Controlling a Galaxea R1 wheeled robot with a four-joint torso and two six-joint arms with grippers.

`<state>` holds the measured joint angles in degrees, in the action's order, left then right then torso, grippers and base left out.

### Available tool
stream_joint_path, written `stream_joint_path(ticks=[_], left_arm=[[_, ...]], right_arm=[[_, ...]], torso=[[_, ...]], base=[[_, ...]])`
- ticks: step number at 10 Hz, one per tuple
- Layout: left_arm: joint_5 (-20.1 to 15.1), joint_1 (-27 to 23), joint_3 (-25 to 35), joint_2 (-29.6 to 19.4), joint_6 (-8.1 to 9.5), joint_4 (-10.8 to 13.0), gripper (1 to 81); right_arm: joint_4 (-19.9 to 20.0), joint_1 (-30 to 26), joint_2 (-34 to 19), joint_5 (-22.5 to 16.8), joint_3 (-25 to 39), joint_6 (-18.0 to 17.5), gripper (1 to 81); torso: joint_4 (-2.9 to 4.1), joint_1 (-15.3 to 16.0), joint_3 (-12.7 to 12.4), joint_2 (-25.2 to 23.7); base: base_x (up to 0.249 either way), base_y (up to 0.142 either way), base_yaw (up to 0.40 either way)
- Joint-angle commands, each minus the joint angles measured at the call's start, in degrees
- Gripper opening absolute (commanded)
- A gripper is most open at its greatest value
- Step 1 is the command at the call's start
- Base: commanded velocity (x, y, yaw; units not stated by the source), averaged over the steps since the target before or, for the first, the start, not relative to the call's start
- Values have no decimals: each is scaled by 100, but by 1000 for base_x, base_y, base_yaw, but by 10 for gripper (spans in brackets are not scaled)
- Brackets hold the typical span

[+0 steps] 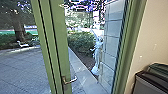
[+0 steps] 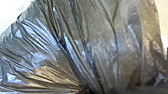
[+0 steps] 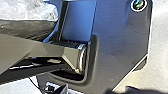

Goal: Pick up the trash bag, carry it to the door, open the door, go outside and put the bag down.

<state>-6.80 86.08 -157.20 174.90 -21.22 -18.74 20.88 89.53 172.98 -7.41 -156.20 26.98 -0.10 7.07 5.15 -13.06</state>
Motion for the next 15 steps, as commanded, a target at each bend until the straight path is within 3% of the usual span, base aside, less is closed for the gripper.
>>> stream_joint_path(ticks=[1,6,11,15], left_arm=[[-410,-297,22,-16,-66,28,10],[-410,-297,31,-59,-74,28,10],[-93,-236,383,-306,-66,-16,10],[65,-200,1130,-789,-66,-60,10]], right_arm=[[-5,-273,2,-410,3,9,811],[-5,-273,2,-411,3,9,811],[4,-237,-95,-419,73,18,811],[-111,-185,-657,-419,1084,53,811]], torso=[[0,0,0,0],[0,0,0,0],[0,0,0,0],[0,-2,0,0]], base=[[0,0,0],[0,0,191],[0,0,318],[0,0,319]])
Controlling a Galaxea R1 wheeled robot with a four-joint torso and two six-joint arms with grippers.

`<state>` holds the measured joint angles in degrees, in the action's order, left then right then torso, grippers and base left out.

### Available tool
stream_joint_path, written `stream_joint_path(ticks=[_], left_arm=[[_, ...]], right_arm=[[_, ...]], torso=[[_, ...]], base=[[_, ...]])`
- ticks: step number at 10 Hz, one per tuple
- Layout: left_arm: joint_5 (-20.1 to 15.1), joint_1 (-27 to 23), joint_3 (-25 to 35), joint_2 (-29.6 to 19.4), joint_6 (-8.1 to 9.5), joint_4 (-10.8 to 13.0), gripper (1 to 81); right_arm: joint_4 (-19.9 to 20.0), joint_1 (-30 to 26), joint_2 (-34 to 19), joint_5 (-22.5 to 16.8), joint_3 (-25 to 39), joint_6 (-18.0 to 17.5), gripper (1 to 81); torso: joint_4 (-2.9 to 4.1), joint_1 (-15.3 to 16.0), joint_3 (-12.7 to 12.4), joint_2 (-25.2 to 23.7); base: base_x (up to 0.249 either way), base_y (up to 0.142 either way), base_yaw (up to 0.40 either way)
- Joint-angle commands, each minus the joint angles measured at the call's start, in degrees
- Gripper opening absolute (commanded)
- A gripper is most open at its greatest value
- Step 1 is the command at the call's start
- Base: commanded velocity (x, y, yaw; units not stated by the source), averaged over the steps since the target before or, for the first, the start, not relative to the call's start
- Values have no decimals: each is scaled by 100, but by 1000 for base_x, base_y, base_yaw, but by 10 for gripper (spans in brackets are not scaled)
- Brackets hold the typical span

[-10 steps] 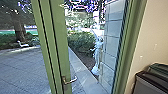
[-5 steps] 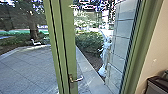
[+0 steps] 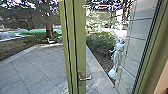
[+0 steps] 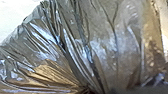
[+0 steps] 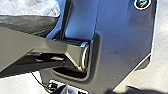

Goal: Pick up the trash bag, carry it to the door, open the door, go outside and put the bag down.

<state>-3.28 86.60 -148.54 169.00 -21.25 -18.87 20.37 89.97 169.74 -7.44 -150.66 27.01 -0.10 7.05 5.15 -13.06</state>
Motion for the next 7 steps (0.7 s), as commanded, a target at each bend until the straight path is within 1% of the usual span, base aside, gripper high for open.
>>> stream_joint_path(ticks=[1,3,7], left_arm=[[-279,-245,370,-270,-64,-55,10],[-217,-244,510,-358,-64,-55,10],[-217,-253,493,-366,-55,-29,10]], right_arm=[[-60,-220,-430,-408,688,50,811],[-51,-220,-430,-408,671,41,811],[-42,-220,-360,-408,504,41,811]], torso=[[0,0,0,0],[0,0,0,0],[0,0,0,0]], base=[[0,0,319],[0,0,320],[0,0,320]])
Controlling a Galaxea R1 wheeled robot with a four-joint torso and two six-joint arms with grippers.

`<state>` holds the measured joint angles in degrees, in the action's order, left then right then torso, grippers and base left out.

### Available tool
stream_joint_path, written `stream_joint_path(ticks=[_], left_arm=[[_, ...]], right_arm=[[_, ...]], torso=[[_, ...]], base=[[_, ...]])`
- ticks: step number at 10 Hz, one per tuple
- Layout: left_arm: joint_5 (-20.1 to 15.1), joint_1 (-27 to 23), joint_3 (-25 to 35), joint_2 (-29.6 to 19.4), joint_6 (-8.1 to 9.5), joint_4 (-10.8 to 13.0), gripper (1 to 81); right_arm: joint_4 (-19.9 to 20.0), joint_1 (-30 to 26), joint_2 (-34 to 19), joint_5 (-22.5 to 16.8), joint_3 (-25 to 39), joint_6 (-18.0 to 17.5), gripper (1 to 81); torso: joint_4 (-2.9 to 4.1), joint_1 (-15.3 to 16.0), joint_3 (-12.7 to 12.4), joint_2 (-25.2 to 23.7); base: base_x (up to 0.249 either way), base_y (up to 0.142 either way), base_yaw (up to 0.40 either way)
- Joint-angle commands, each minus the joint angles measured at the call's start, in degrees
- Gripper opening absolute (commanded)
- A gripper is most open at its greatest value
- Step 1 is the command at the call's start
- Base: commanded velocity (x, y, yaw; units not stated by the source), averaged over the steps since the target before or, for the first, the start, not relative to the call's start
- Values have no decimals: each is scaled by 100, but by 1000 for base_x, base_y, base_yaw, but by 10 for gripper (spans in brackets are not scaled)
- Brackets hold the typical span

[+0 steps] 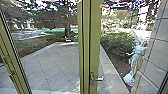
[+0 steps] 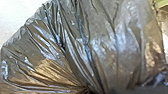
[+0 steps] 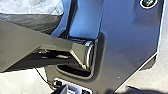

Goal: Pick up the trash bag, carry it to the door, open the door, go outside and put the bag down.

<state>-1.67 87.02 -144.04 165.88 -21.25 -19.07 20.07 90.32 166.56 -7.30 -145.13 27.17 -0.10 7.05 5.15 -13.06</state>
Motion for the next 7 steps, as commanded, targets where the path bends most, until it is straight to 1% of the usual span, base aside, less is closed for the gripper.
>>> stream_joint_path(ticks=[1,5,7], left_arm=[[-378,-286,34,-63,-55,-1,10],[-404,-286,34,-37,-55,43,10],[-413,-286,34,-37,-55,52,10]], right_arm=[[-11,-255,-41,-421,-76,25,811],[-20,-255,-33,-421,-93,25,811],[-29,-255,-33,-421,-93,34,811]], torso=[[0,0,0,0],[0,0,0,0],[0,0,0,0]], base=[[0,0,321],[0,0,324],[0,0,237]])
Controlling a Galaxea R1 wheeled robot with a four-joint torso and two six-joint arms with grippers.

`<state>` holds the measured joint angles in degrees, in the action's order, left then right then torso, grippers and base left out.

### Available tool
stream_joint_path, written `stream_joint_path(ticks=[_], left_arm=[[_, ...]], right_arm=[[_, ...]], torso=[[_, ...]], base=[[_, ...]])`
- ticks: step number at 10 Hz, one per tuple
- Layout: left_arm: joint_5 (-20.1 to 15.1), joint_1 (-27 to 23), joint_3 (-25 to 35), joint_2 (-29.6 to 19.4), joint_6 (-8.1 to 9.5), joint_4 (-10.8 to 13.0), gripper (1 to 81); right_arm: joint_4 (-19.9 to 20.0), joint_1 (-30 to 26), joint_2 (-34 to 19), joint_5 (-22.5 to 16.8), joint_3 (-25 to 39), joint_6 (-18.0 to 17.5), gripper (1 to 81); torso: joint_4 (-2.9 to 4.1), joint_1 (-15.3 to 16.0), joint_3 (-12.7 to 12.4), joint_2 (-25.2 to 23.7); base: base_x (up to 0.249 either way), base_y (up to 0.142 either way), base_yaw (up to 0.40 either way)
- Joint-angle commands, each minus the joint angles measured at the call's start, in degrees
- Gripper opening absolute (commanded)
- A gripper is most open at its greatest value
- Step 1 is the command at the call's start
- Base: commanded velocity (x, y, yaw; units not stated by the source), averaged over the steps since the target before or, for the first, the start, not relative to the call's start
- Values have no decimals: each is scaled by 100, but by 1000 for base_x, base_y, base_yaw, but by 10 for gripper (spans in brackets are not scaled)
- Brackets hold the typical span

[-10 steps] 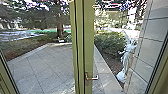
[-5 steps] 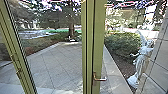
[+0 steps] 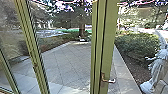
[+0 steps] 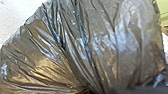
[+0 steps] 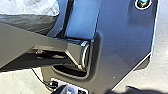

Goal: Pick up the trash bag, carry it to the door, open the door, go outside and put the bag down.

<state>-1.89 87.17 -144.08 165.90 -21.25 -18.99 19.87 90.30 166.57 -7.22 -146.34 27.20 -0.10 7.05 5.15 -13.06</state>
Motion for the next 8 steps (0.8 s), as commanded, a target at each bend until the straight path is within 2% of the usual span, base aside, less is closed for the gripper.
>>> stream_joint_path(ticks=[1,4,5,8], left_arm=[[-391,-302,38,-39,-55,36,10],[-400,-302,38,-22,-55,45,10],[-409,-310,29,-22,-55,36,10],[-408,-310,-111,66,-29,19,10]], right_arm=[[-10,-261,-34,-430,18,31,811],[-10,-262,-34,-430,18,31,811],[-10,-262,-34,-430,18,31,811],[8,-288,-7,-430,10,22,811]], torso=[[0,0,0,0],[0,-2,0,0],[0,0,0,0],[0,0,0,0]], base=[[0,0,162],[0,0,40],[0,-119,0],[0,0,0]])
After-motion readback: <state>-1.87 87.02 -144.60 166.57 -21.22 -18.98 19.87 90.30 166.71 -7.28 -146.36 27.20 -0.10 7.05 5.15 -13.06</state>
